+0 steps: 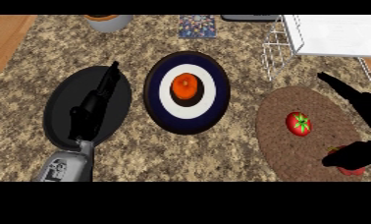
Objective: Pick the tomato from the placemat and place it in the tiered shelf
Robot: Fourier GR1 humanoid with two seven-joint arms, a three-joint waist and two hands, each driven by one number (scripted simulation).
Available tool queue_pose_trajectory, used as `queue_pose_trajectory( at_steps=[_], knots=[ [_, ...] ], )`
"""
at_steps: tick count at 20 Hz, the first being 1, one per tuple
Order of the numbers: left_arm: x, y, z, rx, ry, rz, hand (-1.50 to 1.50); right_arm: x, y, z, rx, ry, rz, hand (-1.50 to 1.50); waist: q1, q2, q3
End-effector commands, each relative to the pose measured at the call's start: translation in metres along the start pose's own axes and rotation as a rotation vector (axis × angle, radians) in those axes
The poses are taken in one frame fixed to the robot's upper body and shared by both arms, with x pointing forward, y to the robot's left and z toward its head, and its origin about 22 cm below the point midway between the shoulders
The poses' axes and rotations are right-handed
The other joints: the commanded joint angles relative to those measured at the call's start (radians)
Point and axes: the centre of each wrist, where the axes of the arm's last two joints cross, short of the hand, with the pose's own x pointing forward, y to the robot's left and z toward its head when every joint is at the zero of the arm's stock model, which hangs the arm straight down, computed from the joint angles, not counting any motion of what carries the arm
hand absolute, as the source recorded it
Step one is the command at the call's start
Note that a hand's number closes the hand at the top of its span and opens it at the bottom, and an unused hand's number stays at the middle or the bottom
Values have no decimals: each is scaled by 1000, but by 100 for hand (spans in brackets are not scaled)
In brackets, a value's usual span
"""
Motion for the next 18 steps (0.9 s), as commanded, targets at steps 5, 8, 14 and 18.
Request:
queue_pose_trajectory(
  at_steps=[5, 8, 14, 18],
  knots=[
    [-8, 11, -3, 2, 4, -5, 0, -3, 18, -19, 15, 21, 15, -150, 0, 1, 0],
    [20, -1, -15, -10, 0, -5, 0, -6, 7, -15, 13, 42, 17, -150, -1, 0, 0],
    [-16, 3, 1, -9, -1, -6, 0, -4, 20, -7, 8, 49, 50, -150, -3, 0, 0],
    [8, 7, -10, 3, 5, 2, 0, -20, 45, -27, 31, 86, 85, -150, 0, 1, 0]
  ],
)
